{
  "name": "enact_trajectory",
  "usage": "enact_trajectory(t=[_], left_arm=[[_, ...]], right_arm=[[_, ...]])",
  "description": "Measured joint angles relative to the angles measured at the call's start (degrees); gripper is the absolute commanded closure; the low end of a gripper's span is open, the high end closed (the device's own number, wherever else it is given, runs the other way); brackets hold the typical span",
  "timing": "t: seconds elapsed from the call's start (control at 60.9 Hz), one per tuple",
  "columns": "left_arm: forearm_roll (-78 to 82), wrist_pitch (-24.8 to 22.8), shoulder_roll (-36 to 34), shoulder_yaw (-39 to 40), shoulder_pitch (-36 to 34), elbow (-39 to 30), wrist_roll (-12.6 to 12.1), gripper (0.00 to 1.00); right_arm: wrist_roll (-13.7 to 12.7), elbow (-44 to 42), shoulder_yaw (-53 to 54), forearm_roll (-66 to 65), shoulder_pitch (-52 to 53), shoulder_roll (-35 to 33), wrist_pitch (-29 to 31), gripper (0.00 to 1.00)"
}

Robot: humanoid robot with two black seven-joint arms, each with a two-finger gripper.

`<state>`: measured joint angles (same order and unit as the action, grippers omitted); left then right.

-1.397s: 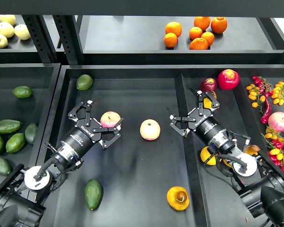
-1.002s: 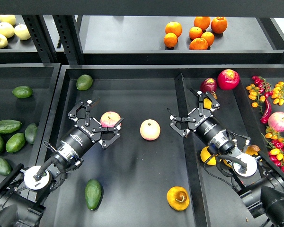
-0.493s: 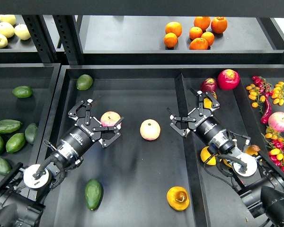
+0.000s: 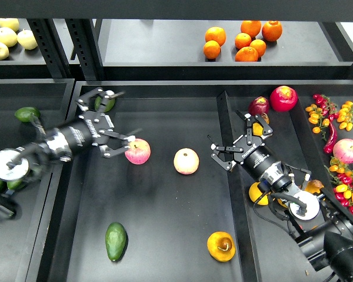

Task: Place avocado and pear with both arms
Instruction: 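Swing the left gripper toward the dark green avocado nearest the robot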

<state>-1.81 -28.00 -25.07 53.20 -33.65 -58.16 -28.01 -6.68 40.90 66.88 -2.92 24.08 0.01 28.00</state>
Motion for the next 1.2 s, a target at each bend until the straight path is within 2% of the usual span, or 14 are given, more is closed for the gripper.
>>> enact_trajectory(t=[0.263, 0.575, 1.199], left_arm=[[0.65, 0.0, -8.78, -16.14, -5.8, -1.34, -0.01, 0.01], [7.65, 0.0, -13.04, -28.15, -10.04, -4.45, 0.01, 0.01], [23.44, 0.0, -12.08, -39.77, -9.56, -8.06, 0.02, 0.01]], right_arm=[[0.0, 0.13, -0.02, 0.01, 0.0, -0.01, 0.0, 0.01], [0.0, -0.12, -0.19, -0.01, 0.01, -0.01, 0.0, 0.01], [-0.03, -0.37, -0.27, -0.07, 0.0, -0.01, 0.0, 0.01]])
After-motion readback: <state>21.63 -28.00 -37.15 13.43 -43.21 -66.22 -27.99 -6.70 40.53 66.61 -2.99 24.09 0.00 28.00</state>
